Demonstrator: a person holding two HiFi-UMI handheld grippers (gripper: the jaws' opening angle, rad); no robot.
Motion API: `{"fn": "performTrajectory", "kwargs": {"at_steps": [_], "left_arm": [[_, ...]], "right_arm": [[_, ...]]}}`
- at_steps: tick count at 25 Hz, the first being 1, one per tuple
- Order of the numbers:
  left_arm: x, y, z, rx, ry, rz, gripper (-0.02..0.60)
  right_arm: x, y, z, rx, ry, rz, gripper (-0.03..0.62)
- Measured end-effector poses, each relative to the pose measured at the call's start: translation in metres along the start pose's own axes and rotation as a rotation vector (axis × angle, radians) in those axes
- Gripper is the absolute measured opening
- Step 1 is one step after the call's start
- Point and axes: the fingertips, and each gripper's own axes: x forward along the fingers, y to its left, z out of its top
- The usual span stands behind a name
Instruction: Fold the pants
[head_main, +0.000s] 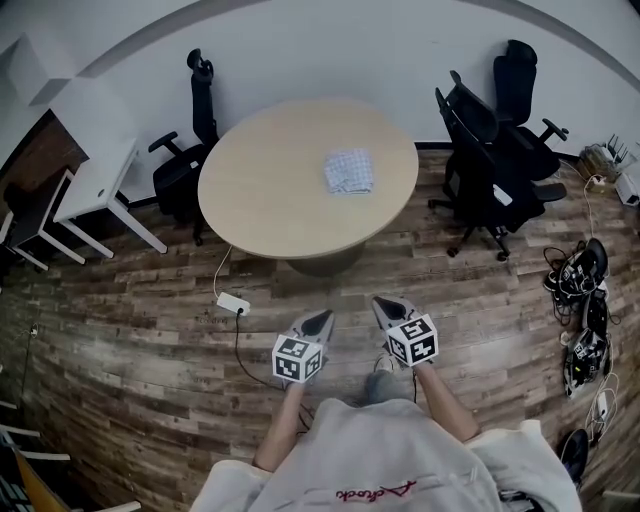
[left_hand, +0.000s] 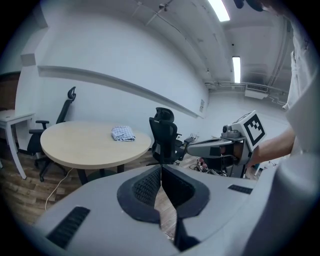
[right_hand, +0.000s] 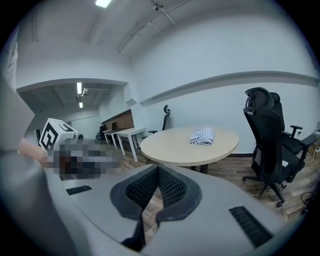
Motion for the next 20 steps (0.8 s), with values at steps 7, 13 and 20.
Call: {"fn": "performTrajectory", "kwargs": {"at_steps": [7, 13, 20], "left_arm": [[-0.010, -0.010, -0.001, 0.006, -0.021, -0.005, 0.035], [-0.019, -0.018, -0.004, 0.020, -0.018, -0.006, 0.035], [-0.019, -0.032, -0.006, 0.026, -0.024, -0.015, 0.035]], "right_arm": [[-0.015, 0.006, 0.000, 0.003, -0.013, -0.013, 0.029], [-0.021, 0.013, 0.002, -0.007, -0.022, -0.010, 0.029], [-0.024, 0.022, -0.007, -0.055, -0.002, 0.012, 0.029]]}}
